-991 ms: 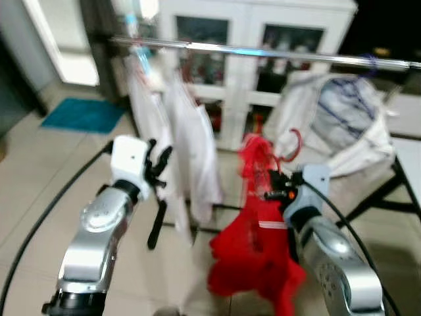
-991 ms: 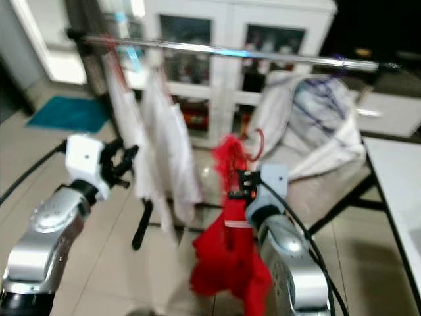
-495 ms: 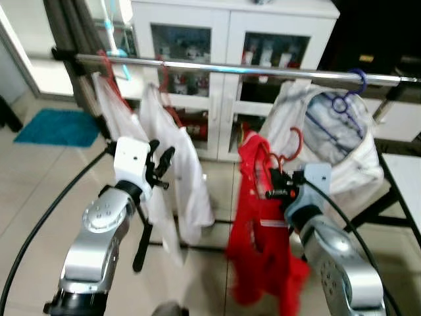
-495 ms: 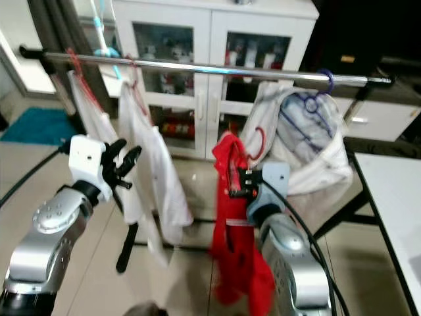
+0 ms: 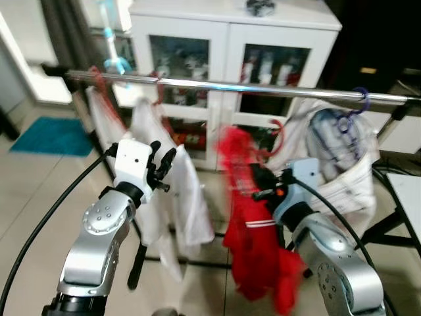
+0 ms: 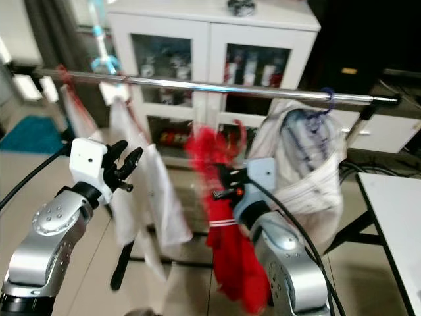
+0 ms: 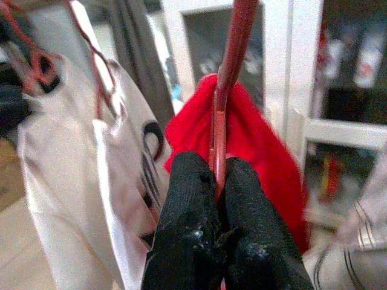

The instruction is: Hang hanger

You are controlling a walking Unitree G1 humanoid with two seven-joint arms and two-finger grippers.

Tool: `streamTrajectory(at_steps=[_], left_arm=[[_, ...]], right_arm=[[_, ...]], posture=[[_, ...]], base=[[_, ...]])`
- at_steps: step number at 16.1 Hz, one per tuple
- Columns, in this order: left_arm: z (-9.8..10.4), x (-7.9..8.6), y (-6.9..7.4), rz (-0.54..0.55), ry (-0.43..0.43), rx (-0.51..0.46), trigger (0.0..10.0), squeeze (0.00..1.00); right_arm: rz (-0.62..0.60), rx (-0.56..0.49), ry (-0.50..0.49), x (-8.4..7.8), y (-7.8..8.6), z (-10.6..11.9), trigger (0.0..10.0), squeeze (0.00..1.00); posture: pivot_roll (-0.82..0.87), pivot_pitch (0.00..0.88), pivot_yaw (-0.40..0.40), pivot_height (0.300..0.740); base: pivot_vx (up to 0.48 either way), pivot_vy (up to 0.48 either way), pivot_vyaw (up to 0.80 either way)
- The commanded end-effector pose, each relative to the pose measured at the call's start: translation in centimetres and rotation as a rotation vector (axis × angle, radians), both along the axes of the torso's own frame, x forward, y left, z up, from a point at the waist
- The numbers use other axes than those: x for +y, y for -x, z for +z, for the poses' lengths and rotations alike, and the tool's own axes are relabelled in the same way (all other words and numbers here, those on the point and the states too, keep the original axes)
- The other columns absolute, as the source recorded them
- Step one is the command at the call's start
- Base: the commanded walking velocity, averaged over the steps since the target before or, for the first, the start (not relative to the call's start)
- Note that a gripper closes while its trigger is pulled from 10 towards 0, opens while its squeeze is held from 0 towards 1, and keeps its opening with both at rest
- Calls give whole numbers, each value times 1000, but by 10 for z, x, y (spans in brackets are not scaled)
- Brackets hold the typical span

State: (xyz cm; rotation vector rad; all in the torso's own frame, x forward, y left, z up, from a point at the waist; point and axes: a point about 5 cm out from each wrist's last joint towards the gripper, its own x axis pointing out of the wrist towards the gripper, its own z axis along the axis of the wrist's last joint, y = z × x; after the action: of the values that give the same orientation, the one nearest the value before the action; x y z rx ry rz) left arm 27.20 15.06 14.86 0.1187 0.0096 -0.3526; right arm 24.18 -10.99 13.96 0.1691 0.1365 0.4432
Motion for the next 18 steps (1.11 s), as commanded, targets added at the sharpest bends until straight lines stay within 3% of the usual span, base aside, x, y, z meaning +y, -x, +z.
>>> streamTrajectory(at_steps=[1, 3, 4, 9, 12, 14, 18], left_arm=[[2, -8, 3, -34, 6, -7, 10000, 0], [6, -12, 11, -102, 26, -15, 10000, 0], [6, -14, 16, -164, -5, -4, 10000, 0], [7, -9, 33, -387, -79, 28, 10000, 0], [12, 0, 36, -472, -120, 43, 10000, 0], [15, 6, 33, -483, -133, 49, 10000, 0], [19, 11, 31, -499, -146, 48, 10000, 0]], right_arm=[[10, -35, 3, -3, 1, 10, 10000, 0], [-4, -100, 1, -1, -2, 29, 10000, 0], [-2, -137, -6, -1, -3, 40, 10000, 0], [-1, -135, 52, 6, -13, 51, 10000, 0], [-39, -59, 41, 11, -30, 45, 10000, 0], [-74, -6, 75, 11, -50, 39, 10000, 0], [-75, -2, 130, 16, -88, 45, 10000, 0]], posture=[[61, 47, -8, 740], [64, 53, -6, 740], [67, 59, -4, 740], [73, 66, -5, 740], [76, 62, 7, 740], [81, 60, 9, 740], [89, 59, 10, 740]], base=[[345, 0, 0], [0, 0, 0], [0, 0, 0], [0, 0, 0], [0, 0, 0], [0, 0, 0], [0, 0, 0]])
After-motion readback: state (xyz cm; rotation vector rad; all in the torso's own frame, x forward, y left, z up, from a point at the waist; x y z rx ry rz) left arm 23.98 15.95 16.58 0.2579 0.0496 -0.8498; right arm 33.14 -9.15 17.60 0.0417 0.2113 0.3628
